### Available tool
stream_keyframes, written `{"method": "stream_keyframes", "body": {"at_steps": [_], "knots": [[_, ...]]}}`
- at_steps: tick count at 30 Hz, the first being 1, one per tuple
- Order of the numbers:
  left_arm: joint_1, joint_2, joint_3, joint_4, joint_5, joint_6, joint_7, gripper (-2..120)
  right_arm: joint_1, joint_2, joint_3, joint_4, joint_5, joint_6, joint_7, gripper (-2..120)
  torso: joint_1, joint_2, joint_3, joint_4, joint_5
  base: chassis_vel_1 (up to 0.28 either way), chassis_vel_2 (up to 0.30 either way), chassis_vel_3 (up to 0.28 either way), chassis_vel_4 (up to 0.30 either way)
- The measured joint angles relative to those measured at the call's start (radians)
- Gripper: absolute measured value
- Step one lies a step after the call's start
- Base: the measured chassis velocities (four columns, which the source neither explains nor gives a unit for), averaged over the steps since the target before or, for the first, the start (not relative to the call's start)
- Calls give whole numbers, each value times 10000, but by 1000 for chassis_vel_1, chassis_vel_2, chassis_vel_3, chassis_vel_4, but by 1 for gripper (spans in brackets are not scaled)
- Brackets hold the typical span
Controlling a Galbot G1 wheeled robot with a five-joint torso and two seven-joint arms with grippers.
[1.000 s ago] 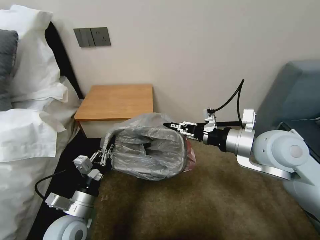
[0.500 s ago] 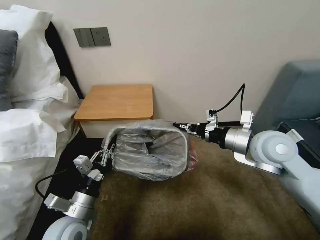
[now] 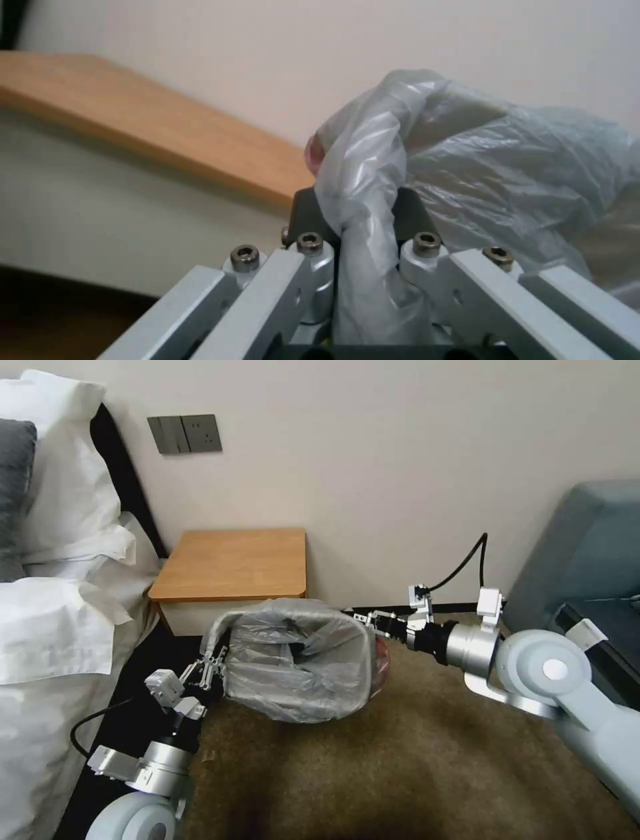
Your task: Pick up the garbage bag from the table and place it over the trash can.
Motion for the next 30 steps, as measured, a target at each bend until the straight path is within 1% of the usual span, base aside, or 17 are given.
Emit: {"method": "stream_keyframes", "body": {"at_steps": [1, 2, 5, 7, 10, 14, 15, 17, 19, 20, 21, 22, 23, 24, 25, 29, 30], "knots": [[-36, 0, 6, 21, -13, 59, -154, 8, -209, -24, 235, 98, -85, 16, -104, 37, 0, 0, 0, 0, -1, 0, 0, 0, 0], [-36, 0, 6, 21, -13, 59, -154, 8, -209, -24, 235, 98, -85, 16, -104, 37, 0, 0, 0, 0, -1, 0, 0, 0, 0], [-50, 18, 32, 20, -94, 157, -302, 8, -616, -42, 781, 181, -397, 58, -387, 50, 0, 0, 0, 0, 0, 0, 0, 0, 0], [-48, 20, 45, 3, -81, 198, -385, 8, -696, -44, 946, 186, -549, 84, -465, 53, 0, 0, 0, 1, 0, 0, 0, 0, 0], [-60, 46, 105, -64, 270, 474, -1068, 8, -824, -168, 1513, 621, -1241, 174, -925, 68, 0, 0, 0, 1, 2, 0, 0, 0, 0], [-68, 50, 142, -96, 446, 550, -1359, 8, -638, -387, 1608, 1297, -1778, 255, -1362, 76, 0, 0, 0, 0, -1, 0, 0, 0, 0], [-63, 50, 170, -136, 600, 561, -1464, 8, -378, -565, 1446, 1719, -2298, 351, -1728, 84, 0, 0, -1, 3, -3, 0, 0, 0, 0], [-43, 43, 205, -186, 914, 558, -1555, 8, -55, -757, 1111, 2025, -3010, 414, -2255, 92, 0, 0, -1, 2, -2, 0, 0, 0, 0], [-34, 40, 216, -198, 1016, 553, -1577, 8, 25, -795, 1024, 2066, -3157, 416, -2366, 93, 0, 0, -1, 2, -2, 0, 0, 0, 0], [-7, 30, 250, -230, 1352, 519, -1660, 8, 472, -932, 530, 2192, -3967, 413, -2857, 99, 0, 0, -1, -1, -3, 0, 0, 0, 0], [31, 16, 284, -290, 1798, 487, -1804, 8, 1261, -1031, -390, 2225, -5237, 400, -3479, 99, 0, 0, -1, -1, -2, 0, 0, 0, 0], [31, 16, 284, -290, 1798, 487, -1804, 8, 1261, -1031, -390, 2225, -5237, 400, -3479, 99, 0, 0, -1, -1, -2, 0, 0, 0, 0], [77, 3, 327, -368, 2315, 468, -1947, 8, 2551, -1006, -1914, 2078, -6936, 412, -4122, 94, 0, 0, 0, 5, -5, 0, 0, 0, 0], [111, 2, 371, -434, 2566, 471, -2035, 8, 3329, -869, -2948, 1946, -7815, 414, -4384, 88, 0, 0, 0, 4, -3, 0, 0, 0, 0], [111, 2, 371, -434, 2566, 471, -2035, 8, 3329, -869, -2948, 1946, -7815, 414, -4384, 88, 0, 0, 0, 4, -3, 0, 0, 0, 0], [192, -41, 474, -636, 3064, 523, -2090, 8, 5199, -309, -5337, 1628, -9888, 150, -4838, 71, 0, 0, 0, 3, -3, 0, 0, 0, 0], [192, -41, 474, -636, 3064, 523, -2090, 8, 5199, -309, -5337, 1628, -9888, 150, -4838, 71, 0, 0, 0, 3, -3, 0, 0, 0, 0]]}}
